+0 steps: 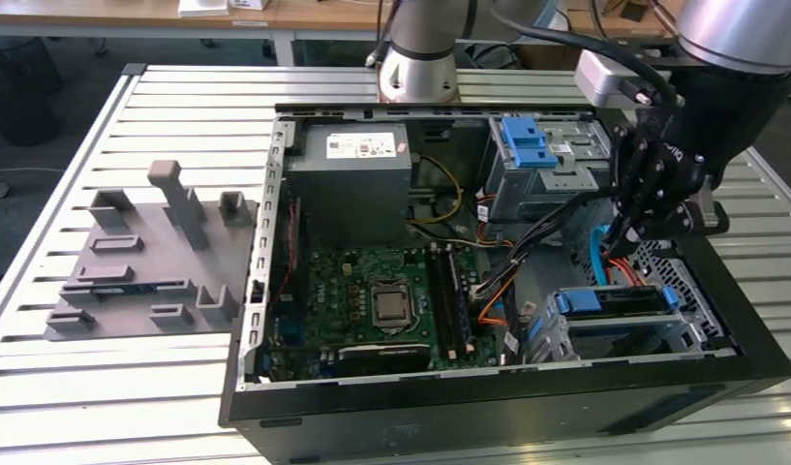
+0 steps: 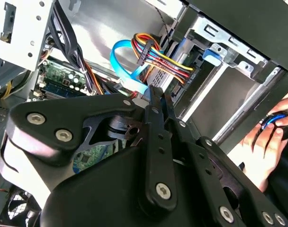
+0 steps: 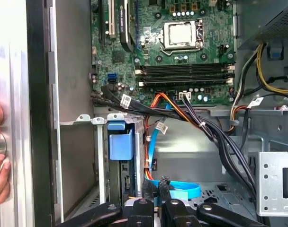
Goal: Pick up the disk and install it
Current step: 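Insert the second disk wire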
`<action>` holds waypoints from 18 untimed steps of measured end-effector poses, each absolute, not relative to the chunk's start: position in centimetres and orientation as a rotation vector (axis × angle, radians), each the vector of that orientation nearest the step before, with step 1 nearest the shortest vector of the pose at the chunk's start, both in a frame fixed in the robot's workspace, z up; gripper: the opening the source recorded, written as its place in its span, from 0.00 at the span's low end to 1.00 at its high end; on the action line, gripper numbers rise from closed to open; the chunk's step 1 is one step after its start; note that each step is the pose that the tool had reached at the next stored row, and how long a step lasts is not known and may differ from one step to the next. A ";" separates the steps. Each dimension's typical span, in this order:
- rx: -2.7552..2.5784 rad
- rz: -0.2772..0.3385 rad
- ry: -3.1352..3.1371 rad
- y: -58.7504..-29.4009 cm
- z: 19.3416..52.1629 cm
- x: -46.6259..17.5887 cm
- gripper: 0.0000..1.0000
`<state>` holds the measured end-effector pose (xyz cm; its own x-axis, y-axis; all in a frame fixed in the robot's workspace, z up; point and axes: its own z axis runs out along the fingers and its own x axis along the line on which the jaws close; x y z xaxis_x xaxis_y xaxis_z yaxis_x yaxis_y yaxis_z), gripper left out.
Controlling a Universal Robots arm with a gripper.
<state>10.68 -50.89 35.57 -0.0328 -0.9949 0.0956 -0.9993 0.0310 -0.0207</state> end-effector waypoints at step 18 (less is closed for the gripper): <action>2.207 0.091 -2.274 -52.6 35.0 9.9 0.16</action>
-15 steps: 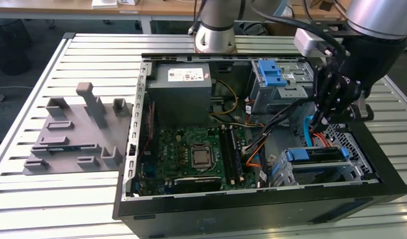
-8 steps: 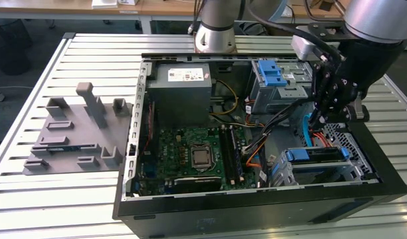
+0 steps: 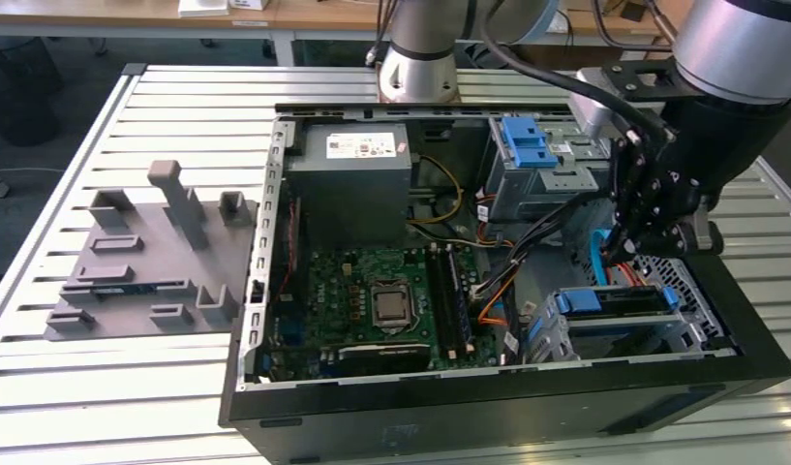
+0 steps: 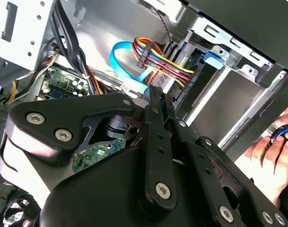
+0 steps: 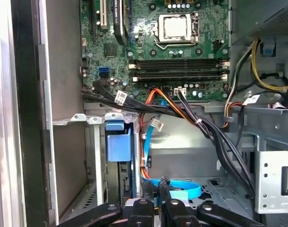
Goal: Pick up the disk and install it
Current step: 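Insert the second disk wire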
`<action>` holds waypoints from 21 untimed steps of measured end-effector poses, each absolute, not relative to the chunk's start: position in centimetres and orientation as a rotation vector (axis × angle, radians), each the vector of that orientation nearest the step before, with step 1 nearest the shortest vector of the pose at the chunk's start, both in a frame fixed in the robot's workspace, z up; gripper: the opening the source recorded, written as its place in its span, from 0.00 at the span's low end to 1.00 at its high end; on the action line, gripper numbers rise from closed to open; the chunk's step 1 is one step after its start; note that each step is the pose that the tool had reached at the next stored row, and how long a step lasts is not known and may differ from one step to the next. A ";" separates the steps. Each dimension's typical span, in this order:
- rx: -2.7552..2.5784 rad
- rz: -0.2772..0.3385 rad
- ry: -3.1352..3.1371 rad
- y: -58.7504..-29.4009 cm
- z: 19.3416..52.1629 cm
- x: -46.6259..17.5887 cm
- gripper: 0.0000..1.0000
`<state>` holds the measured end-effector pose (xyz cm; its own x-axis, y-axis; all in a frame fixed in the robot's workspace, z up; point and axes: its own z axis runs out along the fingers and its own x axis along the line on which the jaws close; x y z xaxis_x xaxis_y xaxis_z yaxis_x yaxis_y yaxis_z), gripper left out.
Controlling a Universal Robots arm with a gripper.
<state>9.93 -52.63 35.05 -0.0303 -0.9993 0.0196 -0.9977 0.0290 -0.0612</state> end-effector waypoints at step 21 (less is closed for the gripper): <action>-2.134 -0.156 2.195 -53.8 34.3 8.7 0.16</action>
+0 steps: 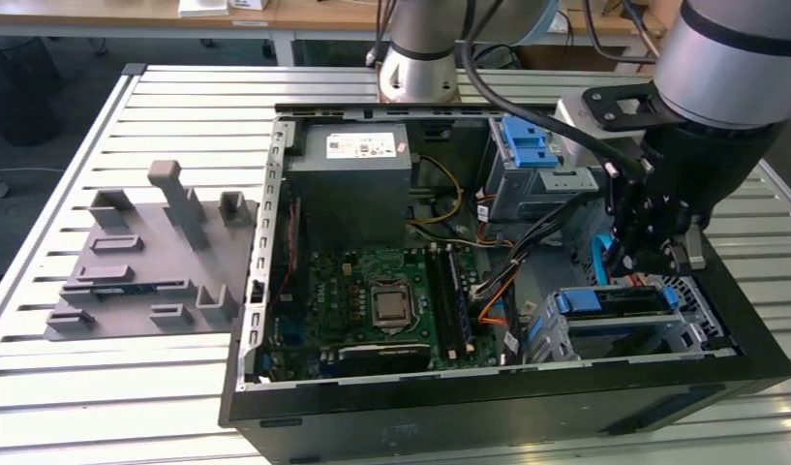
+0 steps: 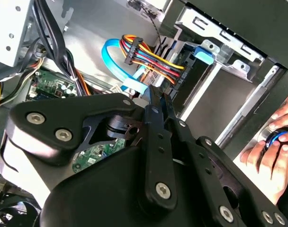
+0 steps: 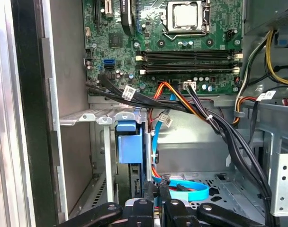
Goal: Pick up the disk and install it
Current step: 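Insert the second disk wire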
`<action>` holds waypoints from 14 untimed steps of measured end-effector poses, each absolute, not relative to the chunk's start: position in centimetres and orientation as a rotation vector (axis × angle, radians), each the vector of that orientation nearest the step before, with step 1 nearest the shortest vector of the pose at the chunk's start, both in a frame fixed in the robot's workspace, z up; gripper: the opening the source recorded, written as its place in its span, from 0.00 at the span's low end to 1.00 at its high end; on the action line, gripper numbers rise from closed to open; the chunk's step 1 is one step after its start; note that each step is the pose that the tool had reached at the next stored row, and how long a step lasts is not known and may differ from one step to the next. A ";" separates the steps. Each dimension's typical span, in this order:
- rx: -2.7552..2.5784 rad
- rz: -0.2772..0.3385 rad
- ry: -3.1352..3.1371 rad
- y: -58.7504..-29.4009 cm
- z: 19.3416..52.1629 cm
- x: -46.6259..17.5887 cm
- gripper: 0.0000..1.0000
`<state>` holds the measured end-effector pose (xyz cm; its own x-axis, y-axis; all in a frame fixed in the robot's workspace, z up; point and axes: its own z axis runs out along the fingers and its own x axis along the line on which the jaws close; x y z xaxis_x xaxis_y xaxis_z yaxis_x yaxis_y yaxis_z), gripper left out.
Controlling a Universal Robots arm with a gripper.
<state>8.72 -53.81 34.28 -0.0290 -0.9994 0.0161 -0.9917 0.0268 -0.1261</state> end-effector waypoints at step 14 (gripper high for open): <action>-2.132 -0.162 2.191 -54.8 34.1 8.7 0.16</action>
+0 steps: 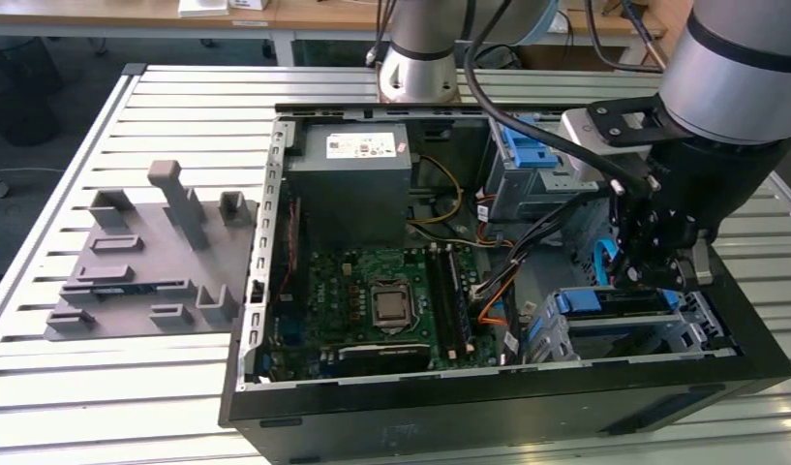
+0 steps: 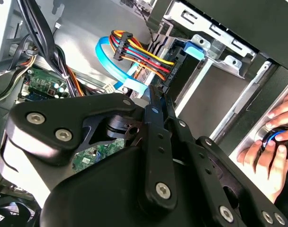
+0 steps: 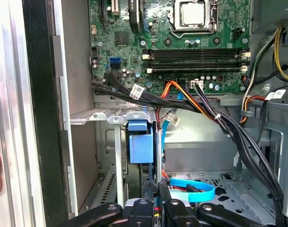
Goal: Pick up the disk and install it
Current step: 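Insert the second disk wire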
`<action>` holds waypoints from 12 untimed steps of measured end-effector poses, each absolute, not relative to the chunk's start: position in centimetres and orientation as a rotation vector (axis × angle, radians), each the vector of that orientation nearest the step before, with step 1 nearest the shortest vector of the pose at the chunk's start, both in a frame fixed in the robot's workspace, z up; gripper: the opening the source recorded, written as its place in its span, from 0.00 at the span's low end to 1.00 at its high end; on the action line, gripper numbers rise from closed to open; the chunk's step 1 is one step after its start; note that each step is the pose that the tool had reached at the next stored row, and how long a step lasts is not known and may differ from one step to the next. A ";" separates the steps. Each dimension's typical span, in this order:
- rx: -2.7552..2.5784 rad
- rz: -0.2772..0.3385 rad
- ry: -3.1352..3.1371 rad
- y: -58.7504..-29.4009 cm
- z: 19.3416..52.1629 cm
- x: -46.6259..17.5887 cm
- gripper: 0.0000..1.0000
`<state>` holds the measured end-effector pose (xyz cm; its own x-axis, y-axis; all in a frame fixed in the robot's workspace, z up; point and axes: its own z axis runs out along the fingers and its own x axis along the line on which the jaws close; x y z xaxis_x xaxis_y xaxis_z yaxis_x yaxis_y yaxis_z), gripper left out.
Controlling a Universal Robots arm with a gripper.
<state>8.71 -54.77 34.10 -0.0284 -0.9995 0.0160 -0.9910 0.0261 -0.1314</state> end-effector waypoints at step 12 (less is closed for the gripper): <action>-2.131 -0.163 2.190 -55.0 34.0 8.7 0.16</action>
